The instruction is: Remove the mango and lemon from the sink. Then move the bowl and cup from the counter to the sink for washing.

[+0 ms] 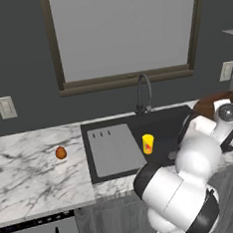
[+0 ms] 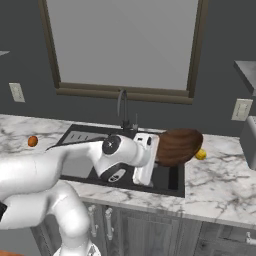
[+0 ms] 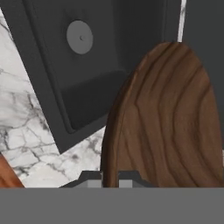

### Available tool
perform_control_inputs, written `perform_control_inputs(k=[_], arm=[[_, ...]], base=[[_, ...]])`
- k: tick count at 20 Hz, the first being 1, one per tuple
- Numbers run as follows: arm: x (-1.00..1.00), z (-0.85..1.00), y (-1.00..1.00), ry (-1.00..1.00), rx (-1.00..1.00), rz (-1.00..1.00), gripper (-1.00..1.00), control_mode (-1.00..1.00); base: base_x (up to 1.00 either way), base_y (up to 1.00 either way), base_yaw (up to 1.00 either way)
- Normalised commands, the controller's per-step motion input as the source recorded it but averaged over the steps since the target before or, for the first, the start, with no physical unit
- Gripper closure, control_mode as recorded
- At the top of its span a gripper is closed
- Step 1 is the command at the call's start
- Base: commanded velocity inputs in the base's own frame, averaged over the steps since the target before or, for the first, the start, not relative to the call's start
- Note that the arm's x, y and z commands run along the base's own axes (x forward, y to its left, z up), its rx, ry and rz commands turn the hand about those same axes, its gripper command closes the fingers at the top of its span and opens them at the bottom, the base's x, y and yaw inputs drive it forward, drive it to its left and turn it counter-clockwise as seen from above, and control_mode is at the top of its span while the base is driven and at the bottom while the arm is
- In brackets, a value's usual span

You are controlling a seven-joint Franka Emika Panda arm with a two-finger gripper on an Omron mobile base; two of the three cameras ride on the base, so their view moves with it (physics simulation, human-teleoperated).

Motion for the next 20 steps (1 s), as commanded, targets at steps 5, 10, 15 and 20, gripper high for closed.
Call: perform_control_inputs(k=[5, 10, 15, 20], arm=[[0.0, 0.19, 0.16, 0.02, 0.07, 0.14, 1.0, -1.0], [0.0, 0.09, 0.12, 0.0, 0.1, 0.14, 1.0, -1.0], [0.01, 0.13, 0.11, 0.0, 0.08, 0.13, 1.0, -1.0], [0.0, 0.15, 0.03, 0.01, 0.08, 0.11, 1.0, -1.0]], base=[[0.0, 0.0, 0.0], [0.0, 0.0, 0.0], [0.0, 0.0, 0.0], [0.0, 0.0, 0.0]])
